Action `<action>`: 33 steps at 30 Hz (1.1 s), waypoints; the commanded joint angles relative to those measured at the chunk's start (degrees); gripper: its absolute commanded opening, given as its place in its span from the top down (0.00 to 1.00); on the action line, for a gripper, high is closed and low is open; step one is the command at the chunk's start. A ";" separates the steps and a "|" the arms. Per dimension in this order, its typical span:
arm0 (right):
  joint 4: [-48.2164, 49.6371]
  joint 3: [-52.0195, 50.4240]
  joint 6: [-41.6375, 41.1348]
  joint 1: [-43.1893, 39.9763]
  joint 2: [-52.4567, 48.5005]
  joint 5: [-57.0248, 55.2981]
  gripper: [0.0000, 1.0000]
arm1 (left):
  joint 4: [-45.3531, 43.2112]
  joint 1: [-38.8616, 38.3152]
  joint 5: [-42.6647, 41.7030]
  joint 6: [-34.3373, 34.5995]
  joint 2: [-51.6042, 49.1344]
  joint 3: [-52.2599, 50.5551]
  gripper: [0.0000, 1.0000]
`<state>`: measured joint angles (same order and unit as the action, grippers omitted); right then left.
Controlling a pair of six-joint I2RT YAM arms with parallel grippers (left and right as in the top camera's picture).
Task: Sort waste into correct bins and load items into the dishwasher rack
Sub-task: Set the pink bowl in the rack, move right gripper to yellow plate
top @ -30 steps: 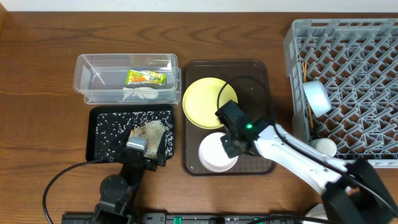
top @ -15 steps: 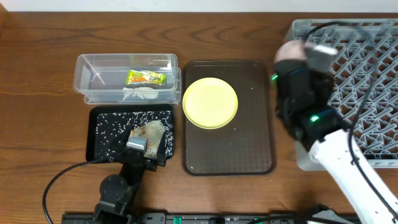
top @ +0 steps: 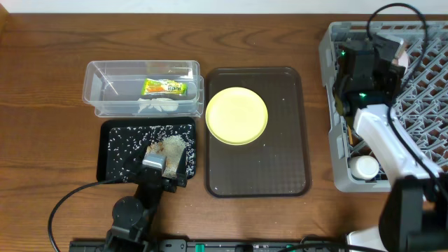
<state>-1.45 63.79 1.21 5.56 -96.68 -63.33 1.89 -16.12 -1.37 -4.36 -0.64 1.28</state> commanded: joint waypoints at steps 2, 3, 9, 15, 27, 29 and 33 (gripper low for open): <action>6.56 0.28 13.29 -0.31 -3.76 -5.44 0.99 | 2.10 0.31 0.33 -0.09 0.31 -1.05 0.03; 8.24 0.28 16.04 -0.31 -4.63 -5.44 0.99 | 2.10 0.31 0.31 -0.09 0.31 -1.05 0.03; 10.25 0.26 20.31 -0.20 -8.44 -5.44 0.99 | 2.08 0.31 0.33 -0.09 0.31 -1.05 0.03; 5.42 0.26 19.37 1.97 -10.91 -5.27 0.99 | 2.10 0.31 0.33 -0.09 0.31 -1.05 0.03; 2.95 0.28 17.03 11.32 -10.71 -5.29 0.47 | 2.08 0.31 0.33 -0.09 0.31 -1.05 0.03; 2.97 0.28 17.00 12.87 -10.08 -5.25 0.40 | 2.10 0.31 0.33 -0.09 0.31 -1.05 0.03; 2.93 0.28 17.03 15.89 -8.17 -5.22 0.30 | 2.08 0.31 0.31 -0.09 0.31 -1.05 0.03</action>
<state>1.32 64.07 18.65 18.90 -107.02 -67.90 1.89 -16.12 -1.37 -4.36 -0.64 1.28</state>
